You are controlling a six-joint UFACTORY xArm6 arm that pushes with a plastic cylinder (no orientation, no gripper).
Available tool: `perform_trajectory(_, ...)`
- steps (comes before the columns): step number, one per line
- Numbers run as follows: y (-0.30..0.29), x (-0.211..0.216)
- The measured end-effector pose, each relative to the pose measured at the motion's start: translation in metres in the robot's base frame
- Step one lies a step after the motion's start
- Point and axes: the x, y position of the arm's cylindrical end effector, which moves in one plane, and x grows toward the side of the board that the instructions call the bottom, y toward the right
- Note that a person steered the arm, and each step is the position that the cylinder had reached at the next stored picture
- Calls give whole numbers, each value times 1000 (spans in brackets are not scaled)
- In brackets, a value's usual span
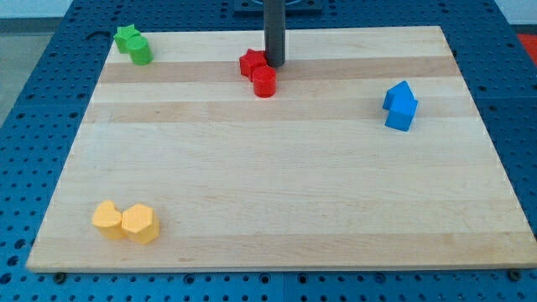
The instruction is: Move the red circle to the parallel left of the blue cube
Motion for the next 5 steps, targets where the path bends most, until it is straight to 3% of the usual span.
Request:
perform_trajectory(2,-53,38)
perform_trajectory(4,4,44)
perform_trajectory(5,5,51)
